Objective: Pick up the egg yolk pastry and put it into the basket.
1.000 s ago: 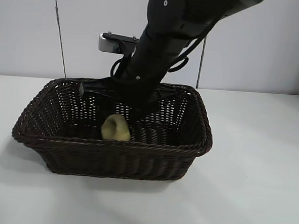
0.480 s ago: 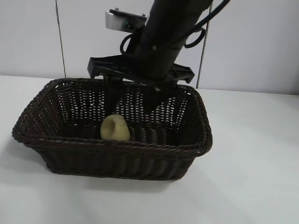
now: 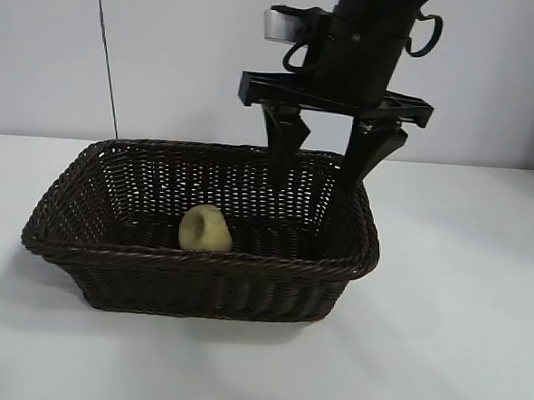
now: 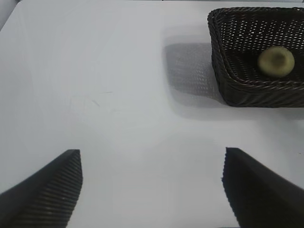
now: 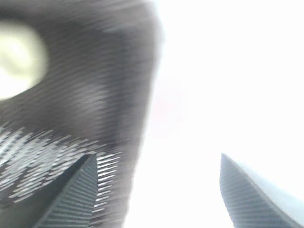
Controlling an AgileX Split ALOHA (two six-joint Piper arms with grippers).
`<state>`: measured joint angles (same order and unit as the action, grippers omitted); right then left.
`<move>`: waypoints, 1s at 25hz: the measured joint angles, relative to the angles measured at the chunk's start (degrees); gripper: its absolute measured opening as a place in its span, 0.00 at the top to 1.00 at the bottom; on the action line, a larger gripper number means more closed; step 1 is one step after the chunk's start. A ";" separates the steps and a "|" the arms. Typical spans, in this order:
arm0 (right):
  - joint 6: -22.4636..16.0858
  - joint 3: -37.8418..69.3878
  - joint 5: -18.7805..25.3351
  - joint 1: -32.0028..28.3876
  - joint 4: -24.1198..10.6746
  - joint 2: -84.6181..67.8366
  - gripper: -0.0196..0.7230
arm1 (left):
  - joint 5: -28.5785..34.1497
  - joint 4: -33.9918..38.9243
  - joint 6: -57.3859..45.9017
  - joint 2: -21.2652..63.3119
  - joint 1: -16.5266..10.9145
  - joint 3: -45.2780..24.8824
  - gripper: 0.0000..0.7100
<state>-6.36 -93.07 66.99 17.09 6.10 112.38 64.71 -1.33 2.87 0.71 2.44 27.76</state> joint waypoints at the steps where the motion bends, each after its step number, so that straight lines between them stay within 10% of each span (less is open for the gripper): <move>1: 0.00 0.00 0.28 -1.26 -0.68 0.00 0.28 | 0.00 0.00 0.00 0.00 0.00 0.00 0.17; 18: 1.19 0.00 2.50 -12.38 -9.58 0.00 0.28 | 0.00 0.00 0.00 0.00 0.00 0.00 0.17; 25: 1.45 0.00 2.50 -12.72 -7.96 -0.19 0.28 | 0.00 0.00 0.00 0.00 0.00 0.00 0.17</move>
<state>-4.91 -93.07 69.48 4.37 -1.86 112.19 64.71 -1.33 2.87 0.71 2.44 27.76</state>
